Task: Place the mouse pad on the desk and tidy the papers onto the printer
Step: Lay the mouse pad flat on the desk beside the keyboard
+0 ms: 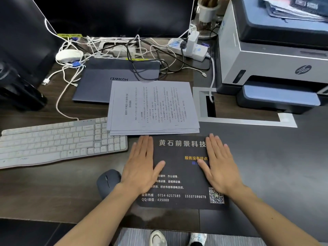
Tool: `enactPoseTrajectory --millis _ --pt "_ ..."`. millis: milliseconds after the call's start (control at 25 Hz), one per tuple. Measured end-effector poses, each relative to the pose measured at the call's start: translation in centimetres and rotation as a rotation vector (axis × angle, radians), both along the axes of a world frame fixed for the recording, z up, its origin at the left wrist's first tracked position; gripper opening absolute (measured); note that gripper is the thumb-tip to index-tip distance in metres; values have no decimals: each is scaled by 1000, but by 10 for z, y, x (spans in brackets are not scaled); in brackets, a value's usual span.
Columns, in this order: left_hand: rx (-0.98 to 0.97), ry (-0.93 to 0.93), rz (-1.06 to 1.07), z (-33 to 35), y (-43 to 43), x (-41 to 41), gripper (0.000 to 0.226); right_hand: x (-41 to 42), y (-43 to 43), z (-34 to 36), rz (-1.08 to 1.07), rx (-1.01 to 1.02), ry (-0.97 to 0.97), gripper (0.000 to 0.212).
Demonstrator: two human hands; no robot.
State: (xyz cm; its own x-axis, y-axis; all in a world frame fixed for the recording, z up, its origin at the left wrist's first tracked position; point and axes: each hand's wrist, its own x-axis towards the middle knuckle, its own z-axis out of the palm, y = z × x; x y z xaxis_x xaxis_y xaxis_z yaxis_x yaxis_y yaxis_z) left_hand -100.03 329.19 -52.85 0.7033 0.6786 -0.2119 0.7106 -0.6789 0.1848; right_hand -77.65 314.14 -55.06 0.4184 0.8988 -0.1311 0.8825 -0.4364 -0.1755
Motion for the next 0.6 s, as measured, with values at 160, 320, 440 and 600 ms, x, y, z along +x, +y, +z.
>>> enactPoseTrajectory --millis 160,320,440,600 --pt "-13 51 5 1 0 5 82 3 -1 1 -1 -32 9 88" --pt "-40 115 -3 5 1 5 81 3 1 8 -7 -88 32 94" --pt "-81 158 36 13 0 10 81 3 8 21 -40 -167 80 82" --pt "-19 6 -31 18 -54 2 75 -54 -12 44 3 -40 202 82"
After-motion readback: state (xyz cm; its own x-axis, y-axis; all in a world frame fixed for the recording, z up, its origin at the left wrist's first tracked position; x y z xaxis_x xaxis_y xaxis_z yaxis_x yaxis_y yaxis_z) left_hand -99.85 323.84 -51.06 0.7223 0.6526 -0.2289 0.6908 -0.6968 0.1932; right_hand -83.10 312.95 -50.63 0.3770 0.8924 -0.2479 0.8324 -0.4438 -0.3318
